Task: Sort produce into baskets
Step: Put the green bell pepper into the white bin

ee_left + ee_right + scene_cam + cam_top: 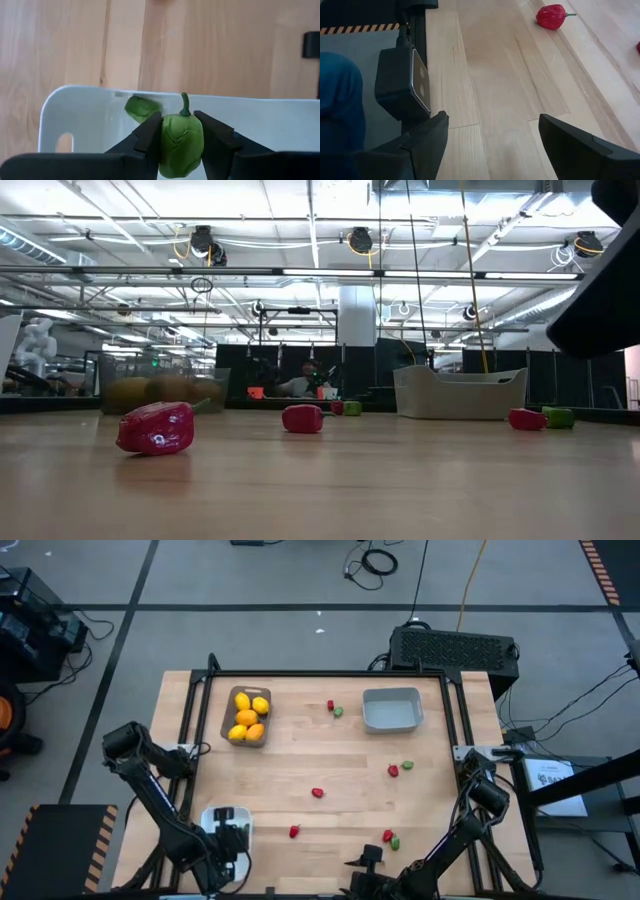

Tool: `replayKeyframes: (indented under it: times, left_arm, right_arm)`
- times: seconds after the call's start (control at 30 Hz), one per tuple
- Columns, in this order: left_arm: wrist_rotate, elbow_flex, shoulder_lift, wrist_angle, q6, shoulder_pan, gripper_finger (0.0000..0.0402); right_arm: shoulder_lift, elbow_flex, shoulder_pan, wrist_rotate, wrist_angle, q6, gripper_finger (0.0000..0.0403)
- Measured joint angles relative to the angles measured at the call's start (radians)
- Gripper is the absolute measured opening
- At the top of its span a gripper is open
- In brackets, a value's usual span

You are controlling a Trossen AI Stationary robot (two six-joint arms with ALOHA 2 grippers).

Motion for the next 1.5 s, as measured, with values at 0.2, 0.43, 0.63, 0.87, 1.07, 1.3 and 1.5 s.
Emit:
replayKeyframes:
  times: [0.2,0.43,0.63,0.87,1.07,1.3,1.5]
  left_arm:
    - [0.067,0.0,0.0,-0.026,-0.057,0.023,0.0169]
    - [0.151,0.015,0.0,-0.073,0.001,0.116,0.0233]
    - [0.04,0.055,-0.001,-0.067,0.157,0.201,0.0236]
    - [-0.117,0.045,0.013,0.307,0.517,0.341,0.0222]
    - [-0.081,0.017,0.072,0.62,0.795,0.506,0.0219]
    - [0.063,0.014,0.179,0.935,0.919,0.706,0.0219]
    - [0.083,0.018,0.144,0.961,0.997,0.825,0.0218]
  right_arm:
    - [0.0,0.0,0.0,0.0,0.0,-0.021,0.0297]
    - [-0.009,0.0,-0.018,-0.007,-0.011,-0.118,0.0297]
    - [-0.128,0.0,-0.085,-0.048,-0.117,-0.248,0.0297]
    - [-0.285,0.001,-0.116,0.053,-0.332,-0.367,0.0297]
    - [-0.386,-0.008,-0.097,0.092,-0.606,-0.284,0.0297]
    - [-0.655,-0.372,-0.109,0.153,-0.435,-0.245,0.0297]
    - [-0.957,-0.752,-0.228,-0.016,0.108,-0.481,0.0297]
